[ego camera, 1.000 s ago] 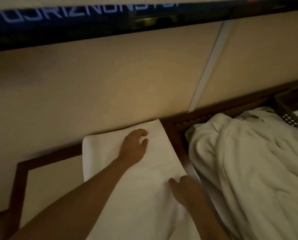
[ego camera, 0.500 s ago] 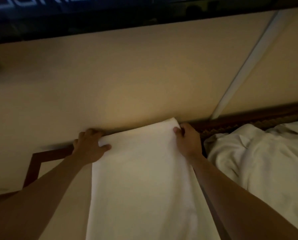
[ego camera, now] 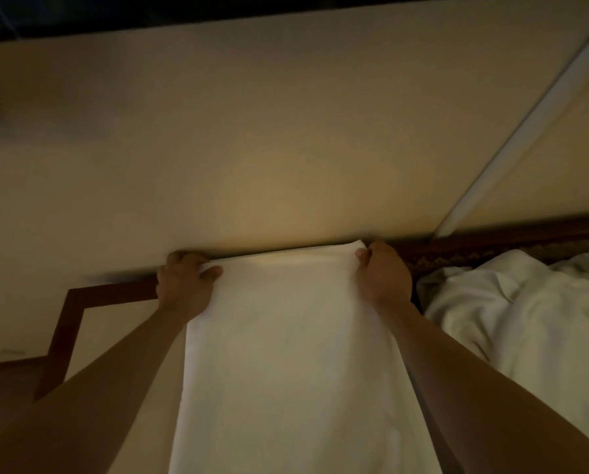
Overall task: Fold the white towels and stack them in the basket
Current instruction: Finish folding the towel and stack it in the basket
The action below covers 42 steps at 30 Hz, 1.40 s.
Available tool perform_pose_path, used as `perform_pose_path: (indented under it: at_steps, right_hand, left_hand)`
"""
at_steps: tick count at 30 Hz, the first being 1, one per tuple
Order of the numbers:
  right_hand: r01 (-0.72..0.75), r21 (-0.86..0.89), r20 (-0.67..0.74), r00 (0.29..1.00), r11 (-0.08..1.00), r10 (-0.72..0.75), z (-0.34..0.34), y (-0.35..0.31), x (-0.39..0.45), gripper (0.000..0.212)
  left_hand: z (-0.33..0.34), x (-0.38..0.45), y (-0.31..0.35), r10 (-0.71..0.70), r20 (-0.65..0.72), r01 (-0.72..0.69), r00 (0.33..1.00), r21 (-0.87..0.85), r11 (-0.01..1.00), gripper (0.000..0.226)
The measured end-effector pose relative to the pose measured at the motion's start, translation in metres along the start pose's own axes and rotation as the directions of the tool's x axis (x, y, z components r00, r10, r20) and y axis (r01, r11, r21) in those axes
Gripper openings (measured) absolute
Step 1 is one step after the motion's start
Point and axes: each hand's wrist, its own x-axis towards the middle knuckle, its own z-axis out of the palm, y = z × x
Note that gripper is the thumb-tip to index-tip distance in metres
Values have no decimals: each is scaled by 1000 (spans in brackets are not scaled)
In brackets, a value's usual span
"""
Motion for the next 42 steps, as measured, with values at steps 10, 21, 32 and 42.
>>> perform_pose_path:
  at_steps: [10,21,32,42]
  right_hand:
    - [358,-195,103,933,913,-344,10,-29,-60,60]
    - [26,-235,264,964,972,38,2,-13,-46,66]
    - [56,-237,267,964,970,10,2,14,-155,66]
    - [23,-272,259,965,962,50,-10,10,-157,66]
  left_hand:
    - [13,-91,34,277,-29,-270,960,145,952,55]
    - [8,-89,20,-25,61,20,998,83,996,59]
    - [-35,-173,-21,-228,199,279,953,-288,916,44]
    - [-23,-180,-46,-64,-39,54,997,-226,973,31]
